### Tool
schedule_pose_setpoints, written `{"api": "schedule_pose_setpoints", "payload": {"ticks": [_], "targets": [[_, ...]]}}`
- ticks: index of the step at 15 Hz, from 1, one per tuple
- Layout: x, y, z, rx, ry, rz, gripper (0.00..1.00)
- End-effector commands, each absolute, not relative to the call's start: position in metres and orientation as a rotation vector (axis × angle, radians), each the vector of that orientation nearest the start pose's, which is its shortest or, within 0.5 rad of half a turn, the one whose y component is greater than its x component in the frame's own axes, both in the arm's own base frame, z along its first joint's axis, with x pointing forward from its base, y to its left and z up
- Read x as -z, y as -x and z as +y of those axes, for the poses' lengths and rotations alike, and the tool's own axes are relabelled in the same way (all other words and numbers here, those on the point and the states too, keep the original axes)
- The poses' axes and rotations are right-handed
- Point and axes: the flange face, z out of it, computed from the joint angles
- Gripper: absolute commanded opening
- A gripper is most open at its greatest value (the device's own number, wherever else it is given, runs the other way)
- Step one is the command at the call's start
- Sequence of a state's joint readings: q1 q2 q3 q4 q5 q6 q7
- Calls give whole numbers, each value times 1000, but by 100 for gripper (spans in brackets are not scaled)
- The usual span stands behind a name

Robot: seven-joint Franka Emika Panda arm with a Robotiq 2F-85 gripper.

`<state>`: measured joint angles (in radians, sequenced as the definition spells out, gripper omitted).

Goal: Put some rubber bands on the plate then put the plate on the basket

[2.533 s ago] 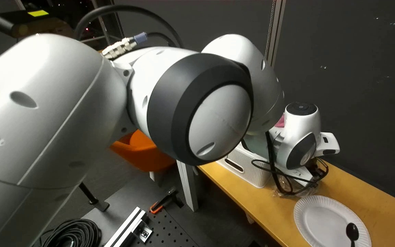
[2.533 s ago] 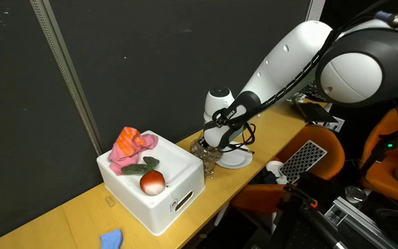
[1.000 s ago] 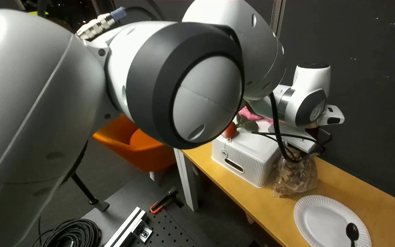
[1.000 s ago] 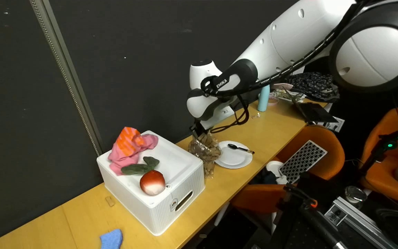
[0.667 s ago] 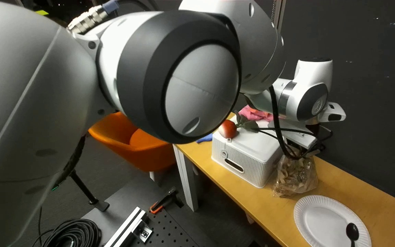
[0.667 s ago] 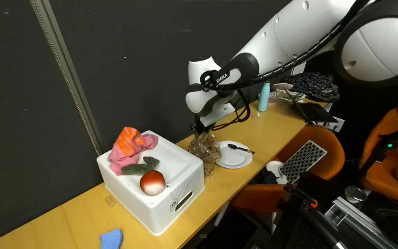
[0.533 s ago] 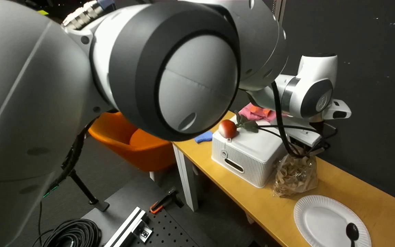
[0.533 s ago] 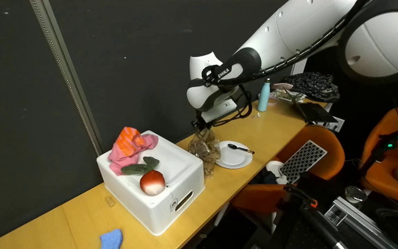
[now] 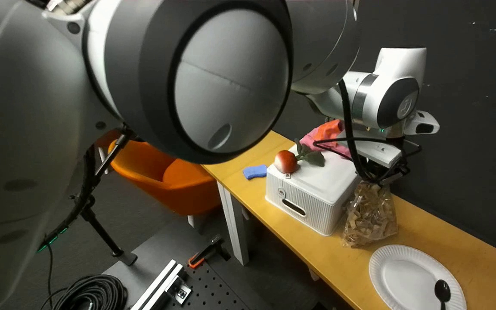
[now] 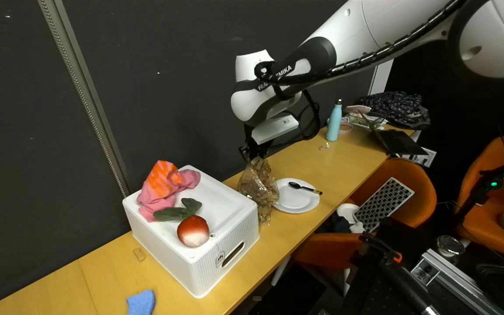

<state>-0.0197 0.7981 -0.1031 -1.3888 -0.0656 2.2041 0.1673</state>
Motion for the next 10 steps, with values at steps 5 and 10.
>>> {"api": "schedule_pose_setpoints", "payload": {"ticks": [5,10], "targets": [[-263,-719,-79,-83,3167,380,3],[-291,-714,-91,-113,3161,411,3]]}}
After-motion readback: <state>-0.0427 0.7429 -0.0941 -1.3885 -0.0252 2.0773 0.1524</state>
